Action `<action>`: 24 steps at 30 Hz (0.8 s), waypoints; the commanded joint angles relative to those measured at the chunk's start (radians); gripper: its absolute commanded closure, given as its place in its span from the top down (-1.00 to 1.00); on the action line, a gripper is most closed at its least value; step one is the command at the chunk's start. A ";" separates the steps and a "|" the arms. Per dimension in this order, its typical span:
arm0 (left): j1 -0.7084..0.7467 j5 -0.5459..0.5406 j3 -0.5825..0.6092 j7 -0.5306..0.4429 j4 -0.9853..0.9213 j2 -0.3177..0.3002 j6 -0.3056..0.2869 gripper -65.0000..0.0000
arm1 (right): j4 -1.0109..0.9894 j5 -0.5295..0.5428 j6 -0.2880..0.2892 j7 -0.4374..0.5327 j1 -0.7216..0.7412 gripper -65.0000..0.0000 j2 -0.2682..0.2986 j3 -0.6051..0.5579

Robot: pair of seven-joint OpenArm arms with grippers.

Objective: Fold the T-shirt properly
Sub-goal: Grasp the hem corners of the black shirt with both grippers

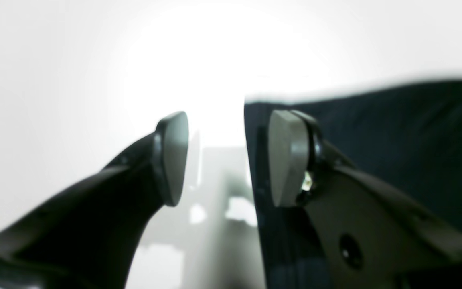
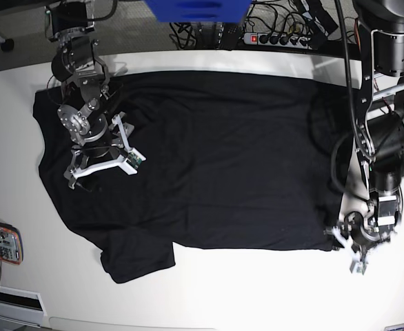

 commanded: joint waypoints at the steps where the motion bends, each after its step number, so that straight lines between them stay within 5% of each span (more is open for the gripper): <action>1: -0.010 -0.015 -0.002 -0.045 0.008 -0.003 -0.003 -0.04 | 0.019 -0.011 -0.019 0.014 0.024 0.60 0.009 0.003; 19: 0.128 -0.017 -0.007 -0.074 0.001 0.017 0.000 -0.07 | 0.022 -0.011 -0.019 0.014 0.020 0.60 0.009 -0.029; 21: 0.142 -0.014 -0.004 -0.074 0.003 0.020 0.000 -0.26 | 0.022 -0.011 -0.019 0.014 0.020 0.60 0.009 -0.029; 24: 0.143 -0.015 -0.002 -0.074 0.003 0.027 0.000 -0.95 | 0.022 -0.011 -0.019 0.014 0.020 0.60 0.009 -0.029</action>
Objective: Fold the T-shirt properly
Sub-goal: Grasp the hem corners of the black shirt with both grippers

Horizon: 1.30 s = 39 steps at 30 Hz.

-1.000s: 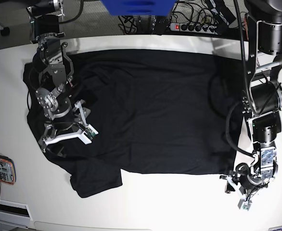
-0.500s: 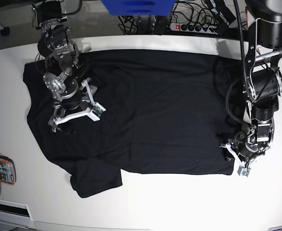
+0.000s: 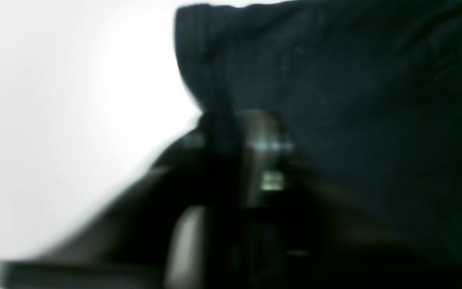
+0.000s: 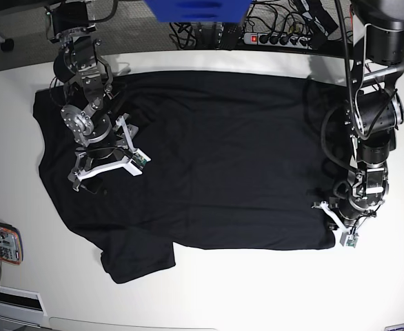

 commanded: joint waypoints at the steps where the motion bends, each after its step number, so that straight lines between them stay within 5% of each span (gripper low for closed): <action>1: -0.009 0.031 0.000 0.064 0.003 0.008 0.004 -1.00 | 0.019 -0.009 -0.009 0.007 0.012 0.60 0.006 0.005; 9: 0.006 0.030 -0.002 0.062 0.078 0.011 0.004 -1.00 | 0.015 -0.006 -0.009 0.003 0.031 0.60 0.006 0.011; 14: 0.083 0.031 0.000 0.062 0.189 0.016 0.004 -1.00 | -0.014 -0.003 -0.009 0.000 0.206 0.60 0.000 0.011; 27: 0.118 0.034 0.000 0.062 0.247 0.008 0.004 -1.00 | -0.389 -0.001 -0.010 0.006 0.525 0.60 -0.120 0.038; 39: 0.129 0.036 0.003 0.062 0.249 -0.003 0.004 -1.00 | -0.823 0.358 -0.015 0.073 0.806 0.60 -0.148 0.316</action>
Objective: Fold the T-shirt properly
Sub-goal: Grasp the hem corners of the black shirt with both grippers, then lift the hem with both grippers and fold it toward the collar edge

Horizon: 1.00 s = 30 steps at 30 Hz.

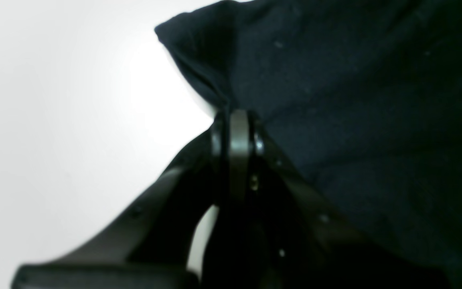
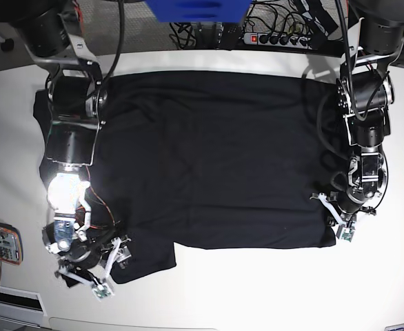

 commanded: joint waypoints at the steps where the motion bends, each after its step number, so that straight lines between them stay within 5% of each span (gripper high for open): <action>1: -0.011 0.021 0.001 0.040 0.004 -0.020 0.004 -1.00 | -0.005 0.020 -0.007 0.044 0.060 0.60 0.000 0.018; 4: -0.011 0.021 0.001 0.040 0.004 -0.020 0.004 -1.00 | -0.085 0.044 -0.064 0.112 0.096 0.60 0.000 0.075; 13: -0.011 0.021 0.003 0.038 0.004 -0.017 0.004 -1.00 | -0.405 0.076 -0.400 0.356 0.102 0.60 0.000 0.052; 24: -0.011 0.021 0.003 0.037 0.004 -0.016 0.004 -1.00 | -0.723 0.079 -0.417 0.600 0.102 0.60 0.000 0.029; 30: -0.011 0.021 0.003 0.035 0.004 -0.002 0.004 -1.00 | -0.783 0.075 -0.417 0.627 0.102 0.48 0.000 0.027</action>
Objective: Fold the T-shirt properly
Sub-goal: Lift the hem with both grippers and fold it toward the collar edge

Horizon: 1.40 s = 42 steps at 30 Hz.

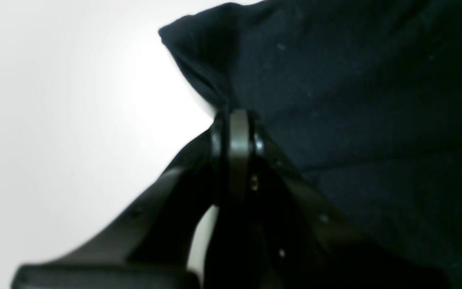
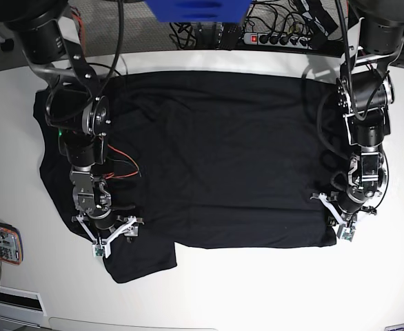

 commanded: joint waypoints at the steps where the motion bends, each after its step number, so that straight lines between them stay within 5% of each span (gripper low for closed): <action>1: -0.013 0.021 0.002 0.037 0.004 -0.006 0.003 -1.00 | 0.007 -0.002 0.003 -0.006 0.024 0.37 0.004 0.000; 7: -0.013 0.021 0.002 0.035 0.004 -0.006 0.003 -1.00 | 0.030 -0.002 0.003 -0.004 0.019 -1.00 0.004 0.000; 23: 0.269 0.016 -0.007 0.040 0.548 0.014 0.003 -1.00 | 0.653 -0.001 0.003 -0.075 -0.243 -1.00 0.003 -0.089; 29: 0.397 0.015 -0.116 0.038 0.774 0.060 0.003 -1.00 | 0.873 -0.001 0.003 -0.139 -0.400 -1.00 0.004 -0.089; 42: 0.657 0.015 -0.150 0.035 1.093 0.105 0.005 -1.00 | 1.112 -0.002 0.003 -0.181 -0.608 -1.00 0.009 -0.083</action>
